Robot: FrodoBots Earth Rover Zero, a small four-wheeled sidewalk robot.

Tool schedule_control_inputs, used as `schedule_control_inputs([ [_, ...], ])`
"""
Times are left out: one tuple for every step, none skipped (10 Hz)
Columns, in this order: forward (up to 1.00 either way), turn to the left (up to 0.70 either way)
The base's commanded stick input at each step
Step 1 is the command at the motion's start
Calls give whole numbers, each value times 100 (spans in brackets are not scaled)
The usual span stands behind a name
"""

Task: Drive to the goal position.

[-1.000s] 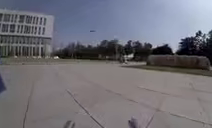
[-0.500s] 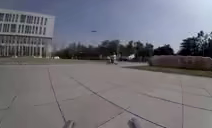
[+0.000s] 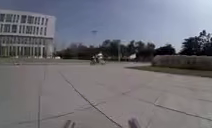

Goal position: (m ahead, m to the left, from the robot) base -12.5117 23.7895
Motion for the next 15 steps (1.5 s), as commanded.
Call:
schedule_control_inputs([
  [100,27],
  [100,27],
  [100,27],
  [100,27],
  [100,27],
  [100,27],
  [100,27],
  [100,27],
  [100,27],
  [100,27],
  [100,27],
  [100,27],
  [100,27],
  [100,27],
  [82,30],
])
